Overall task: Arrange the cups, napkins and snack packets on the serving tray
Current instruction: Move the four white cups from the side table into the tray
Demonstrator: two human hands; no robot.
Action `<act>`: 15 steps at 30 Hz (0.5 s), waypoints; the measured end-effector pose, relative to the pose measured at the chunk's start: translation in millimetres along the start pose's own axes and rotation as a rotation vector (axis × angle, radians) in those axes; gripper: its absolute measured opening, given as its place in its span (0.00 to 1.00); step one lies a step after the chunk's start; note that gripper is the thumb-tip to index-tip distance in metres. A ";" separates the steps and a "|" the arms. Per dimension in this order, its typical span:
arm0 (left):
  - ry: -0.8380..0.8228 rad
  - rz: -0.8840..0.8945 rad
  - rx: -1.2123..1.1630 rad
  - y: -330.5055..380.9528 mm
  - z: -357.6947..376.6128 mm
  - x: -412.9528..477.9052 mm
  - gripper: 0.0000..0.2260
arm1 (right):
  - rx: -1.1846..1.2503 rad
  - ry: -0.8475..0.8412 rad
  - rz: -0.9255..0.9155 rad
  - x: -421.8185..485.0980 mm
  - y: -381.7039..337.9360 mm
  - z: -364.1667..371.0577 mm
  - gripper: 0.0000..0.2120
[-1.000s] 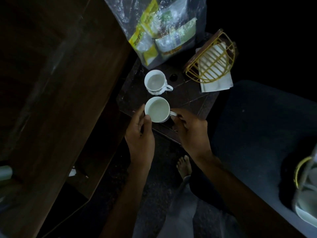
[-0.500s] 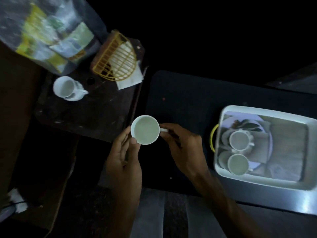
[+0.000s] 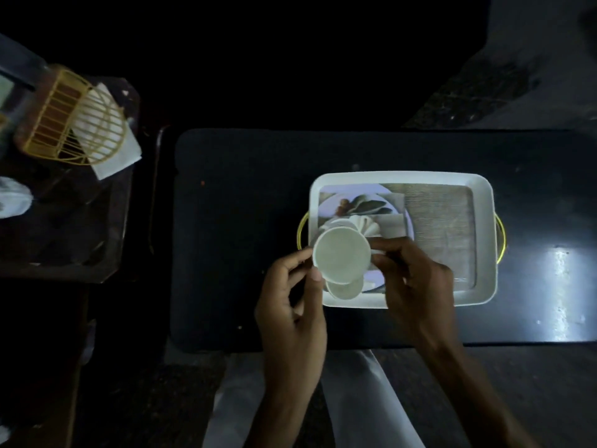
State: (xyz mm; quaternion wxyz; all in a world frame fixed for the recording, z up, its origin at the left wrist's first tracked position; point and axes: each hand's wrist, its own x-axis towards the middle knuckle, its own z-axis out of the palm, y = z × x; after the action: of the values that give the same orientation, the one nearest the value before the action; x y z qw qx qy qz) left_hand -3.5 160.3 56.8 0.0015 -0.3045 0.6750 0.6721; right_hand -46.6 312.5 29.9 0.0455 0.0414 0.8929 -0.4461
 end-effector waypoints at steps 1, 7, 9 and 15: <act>-0.029 -0.004 0.023 -1.9 13.4 -4.4 0.09 | 0.002 0.016 0.019 -0.2 12.0 -11.2 0.13; -0.146 -0.061 0.103 -17.8 77.6 -19.4 0.10 | -0.044 0.057 0.036 -8.6 70.1 -54.3 0.17; -0.164 -0.068 0.133 -23.1 88.7 -19.6 0.11 | -0.058 0.059 0.063 -11.3 88.6 -56.8 0.14; -0.098 -0.101 0.078 -37.8 88.2 -14.1 0.15 | -0.016 0.036 0.113 -18.0 136.6 -49.6 0.07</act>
State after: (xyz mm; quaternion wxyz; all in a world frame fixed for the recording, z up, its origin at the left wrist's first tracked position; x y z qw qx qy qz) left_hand -12.3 249.5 19.8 0.0803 -0.3049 0.6834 0.6585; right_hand -15.3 433.3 -46.6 0.0550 0.0994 0.8933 -0.4349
